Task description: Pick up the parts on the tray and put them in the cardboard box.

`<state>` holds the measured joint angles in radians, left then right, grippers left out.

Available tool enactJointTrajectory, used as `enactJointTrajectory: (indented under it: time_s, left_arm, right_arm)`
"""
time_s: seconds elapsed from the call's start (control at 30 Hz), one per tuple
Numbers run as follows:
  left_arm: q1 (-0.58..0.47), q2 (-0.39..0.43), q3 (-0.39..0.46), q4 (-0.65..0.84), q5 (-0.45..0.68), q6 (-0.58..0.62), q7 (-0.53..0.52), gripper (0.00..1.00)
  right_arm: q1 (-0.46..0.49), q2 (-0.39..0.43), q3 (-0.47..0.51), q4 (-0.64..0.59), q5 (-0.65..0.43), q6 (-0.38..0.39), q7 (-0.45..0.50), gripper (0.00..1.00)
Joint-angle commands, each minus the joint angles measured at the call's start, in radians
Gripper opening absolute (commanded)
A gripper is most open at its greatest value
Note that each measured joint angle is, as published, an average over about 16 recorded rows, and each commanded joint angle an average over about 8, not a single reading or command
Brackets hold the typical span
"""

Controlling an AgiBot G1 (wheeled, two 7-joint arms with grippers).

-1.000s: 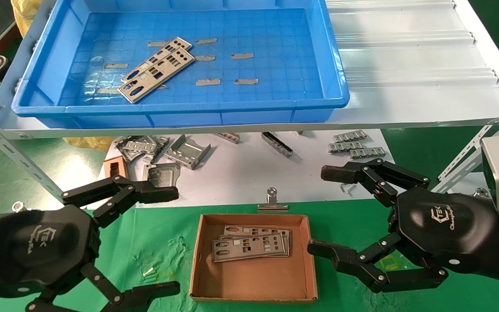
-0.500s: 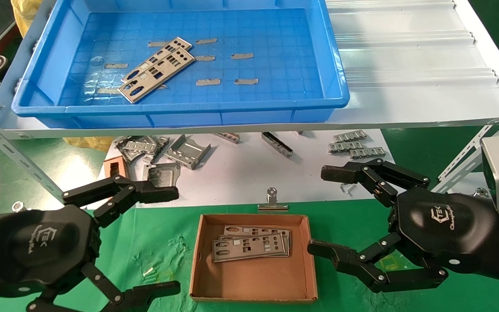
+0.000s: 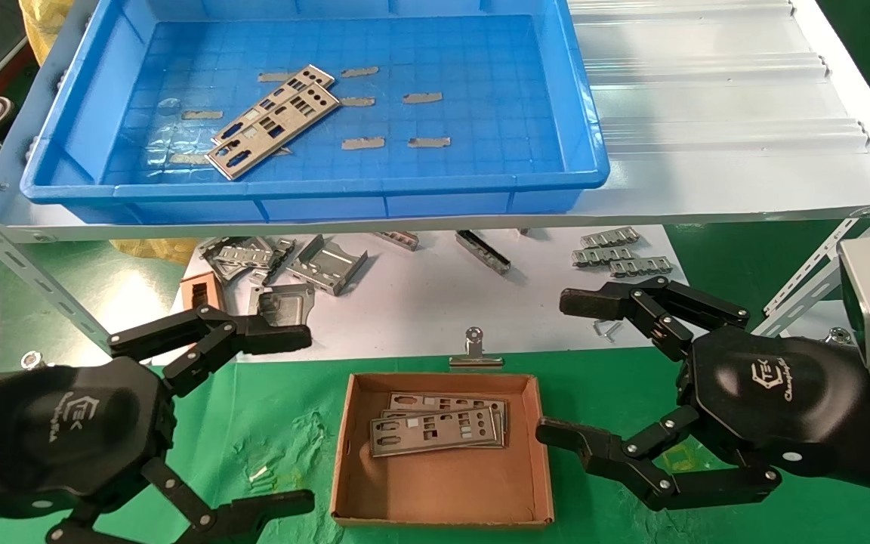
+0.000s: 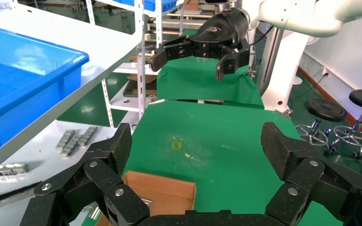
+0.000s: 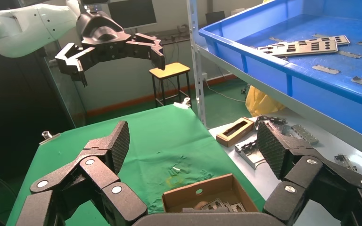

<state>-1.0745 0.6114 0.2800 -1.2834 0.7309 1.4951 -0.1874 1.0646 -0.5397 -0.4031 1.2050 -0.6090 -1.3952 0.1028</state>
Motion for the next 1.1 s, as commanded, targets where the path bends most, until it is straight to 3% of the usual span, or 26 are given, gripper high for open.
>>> enactJointTrajectory:
  time_s: [0.03,1.1]
  left_arm:
    - [0.000,0.000,0.000,0.000,0.000,0.000,0.000,1.00]
    - [0.000,0.000,0.000,0.000,0.000,0.000,0.000,1.00]
  right_arm:
    - [0.000,0.000,0.000,0.000,0.000,0.000,0.000,1.00]
    - [0.000,0.000,0.000,0.000,0.000,0.000,0.000,1.00]
